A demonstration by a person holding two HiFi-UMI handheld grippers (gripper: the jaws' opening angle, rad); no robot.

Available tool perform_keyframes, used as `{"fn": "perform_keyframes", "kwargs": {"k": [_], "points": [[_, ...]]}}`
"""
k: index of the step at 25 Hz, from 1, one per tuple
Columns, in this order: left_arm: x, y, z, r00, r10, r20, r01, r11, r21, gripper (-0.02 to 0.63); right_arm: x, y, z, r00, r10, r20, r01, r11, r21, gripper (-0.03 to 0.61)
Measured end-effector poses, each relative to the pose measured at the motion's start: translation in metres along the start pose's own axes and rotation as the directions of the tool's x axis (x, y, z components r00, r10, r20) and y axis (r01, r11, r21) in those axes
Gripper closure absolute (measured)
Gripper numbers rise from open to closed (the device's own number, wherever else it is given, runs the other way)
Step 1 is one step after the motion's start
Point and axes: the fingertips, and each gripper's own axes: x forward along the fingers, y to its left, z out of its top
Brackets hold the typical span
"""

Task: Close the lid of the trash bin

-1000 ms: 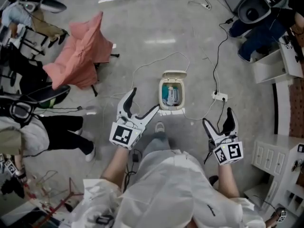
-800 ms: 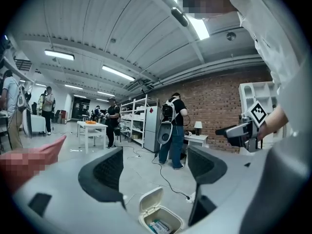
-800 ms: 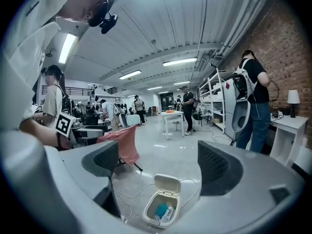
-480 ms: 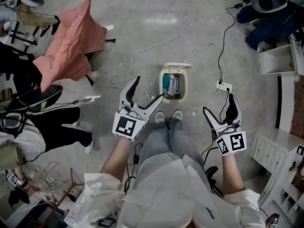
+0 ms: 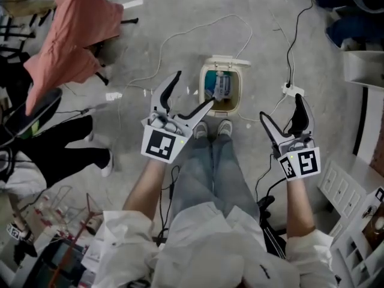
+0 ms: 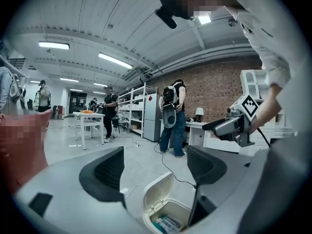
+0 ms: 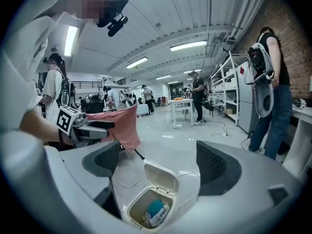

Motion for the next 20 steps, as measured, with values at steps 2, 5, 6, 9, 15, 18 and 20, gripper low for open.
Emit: {"fn": "perform_keyframes", "kwargs": {"k": [2,5,6,9,15,18,20], "points": [[0.012,0.002,-0.013,1.0,-0.005,-0.011,0.005,1.0,0.015,0.195,0.014,-0.009,-0.014,1.0,0.011,-0.009,-0.011,1.0,-0.008,0.077],[0.027,0.008,-0.031,1.0,-0.003,-0.01,0.004,0.999,0.033,0.2,0.034,-0.018,-0.036,0.999,0.03,-0.016,-0.03,1.0,-0.003,0.091],[0.031,0.01,-0.038,1.0,0.0,-0.01,0.0,0.999,0.037,0.207,0.04,-0.02,-0.044,0.999,0.035,-0.018,-0.035,0.999,-0.002,0.092],[0.042,0.015,-0.062,1.0,0.015,-0.017,-0.014,0.999,0.05,0.259,0.056,-0.026,-0.071,0.998,0.047,-0.031,-0.047,0.999,-0.003,0.103],[0.068,0.026,-0.112,0.998,0.026,-0.059,-0.023,0.998,0.05,0.295,0.092,-0.046,-0.113,0.997,0.054,-0.052,-0.055,0.998,-0.009,0.127],[0.077,0.032,-0.135,0.997,0.035,-0.072,-0.032,0.999,0.04,0.302,0.111,-0.053,-0.128,0.997,0.058,-0.053,-0.059,0.998,-0.008,0.135],[0.082,0.036,-0.146,0.997,0.044,-0.07,-0.042,0.998,0.036,0.316,0.122,-0.056,-0.136,0.997,0.06,-0.05,-0.061,0.998,-0.015,0.143]]}}
